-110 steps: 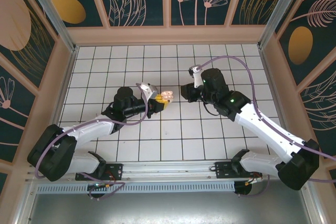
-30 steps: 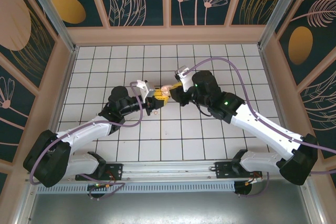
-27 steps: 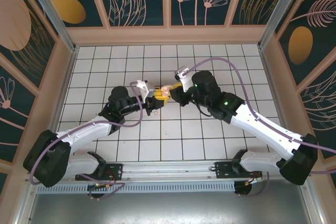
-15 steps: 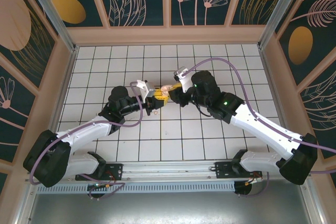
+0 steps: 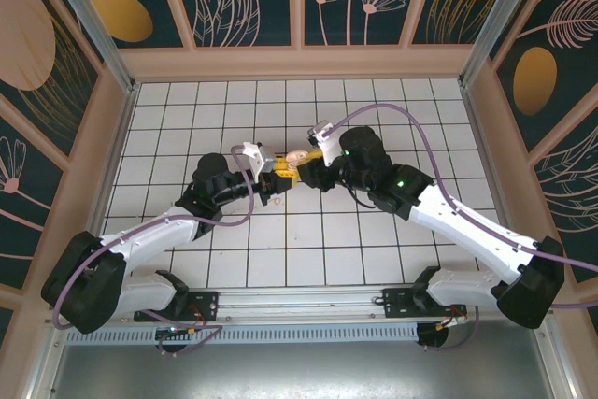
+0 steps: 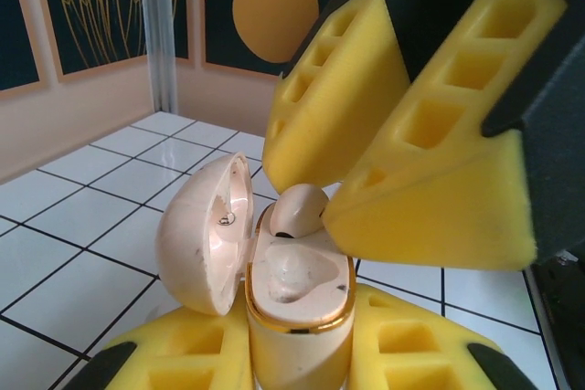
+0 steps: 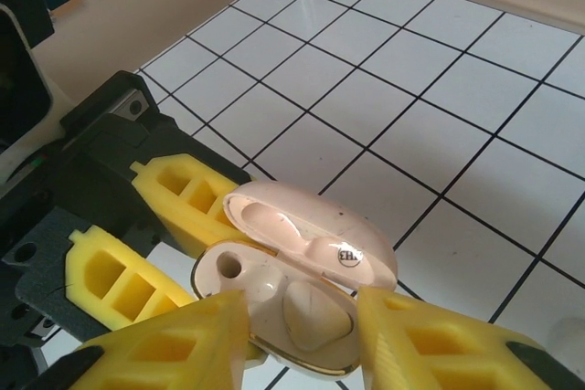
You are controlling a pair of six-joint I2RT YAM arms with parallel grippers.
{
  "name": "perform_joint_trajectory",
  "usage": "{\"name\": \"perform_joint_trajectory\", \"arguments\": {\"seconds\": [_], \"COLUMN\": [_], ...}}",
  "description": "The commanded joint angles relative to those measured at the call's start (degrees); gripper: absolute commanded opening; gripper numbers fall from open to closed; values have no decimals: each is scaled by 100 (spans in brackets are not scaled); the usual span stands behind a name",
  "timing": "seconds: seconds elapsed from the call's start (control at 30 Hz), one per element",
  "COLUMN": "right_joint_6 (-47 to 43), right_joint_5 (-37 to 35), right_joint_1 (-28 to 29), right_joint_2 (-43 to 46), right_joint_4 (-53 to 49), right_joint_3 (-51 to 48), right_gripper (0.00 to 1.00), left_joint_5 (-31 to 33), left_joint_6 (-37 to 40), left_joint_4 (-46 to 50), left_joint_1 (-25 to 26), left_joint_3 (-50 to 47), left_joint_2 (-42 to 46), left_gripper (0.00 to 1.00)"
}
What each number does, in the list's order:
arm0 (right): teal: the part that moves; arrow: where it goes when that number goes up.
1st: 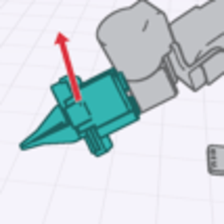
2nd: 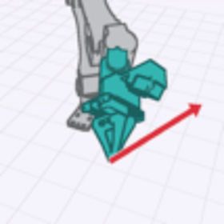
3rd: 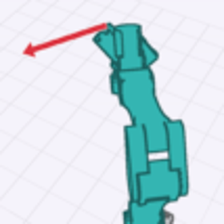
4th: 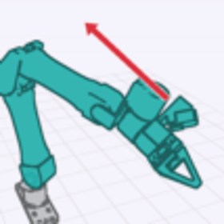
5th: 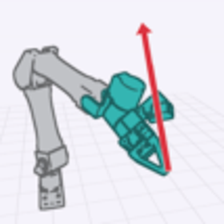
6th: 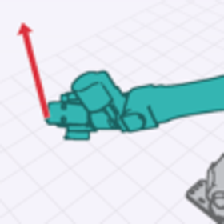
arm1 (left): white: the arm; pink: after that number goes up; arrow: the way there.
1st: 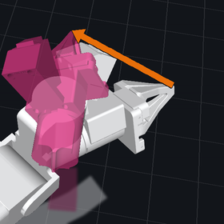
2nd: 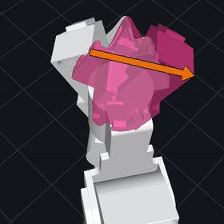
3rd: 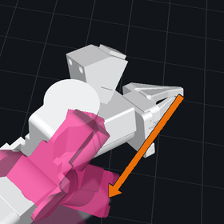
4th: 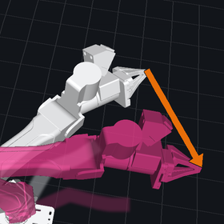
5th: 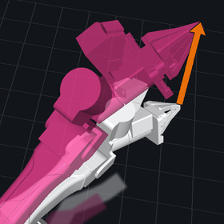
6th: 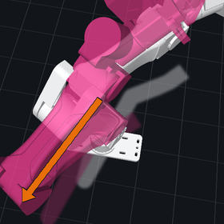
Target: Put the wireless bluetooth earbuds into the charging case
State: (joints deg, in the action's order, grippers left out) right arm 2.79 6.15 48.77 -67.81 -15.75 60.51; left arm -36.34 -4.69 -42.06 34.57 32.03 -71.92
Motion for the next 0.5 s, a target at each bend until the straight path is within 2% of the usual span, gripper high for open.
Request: {"name": "perform_joint_trajectory", "arguments": {"seconds": [0.0, 0.3, 0.47], "right_joint_6": [85, 298, 547], "right_joint_5": [201, 414, 839], "right_joint_1": [54, -81, -317], "right_joint_2": [-33, 106, 308], "right_joint_4": [17, 218, 426], "right_joint_3": [145, 198, 198], "right_gripper": [41, 52, 55], "left_joint_5": [91, 117, 85], "left_joint_6": [27, -19, -50], "left_joint_4": [-437, -425, -425], "left_joint_1": [-2, 4, 0], "left_joint_3": [141, 110, 90], "left_joint_2": [82, 20, -6], "left_gripper": [20, 20, 20]}}
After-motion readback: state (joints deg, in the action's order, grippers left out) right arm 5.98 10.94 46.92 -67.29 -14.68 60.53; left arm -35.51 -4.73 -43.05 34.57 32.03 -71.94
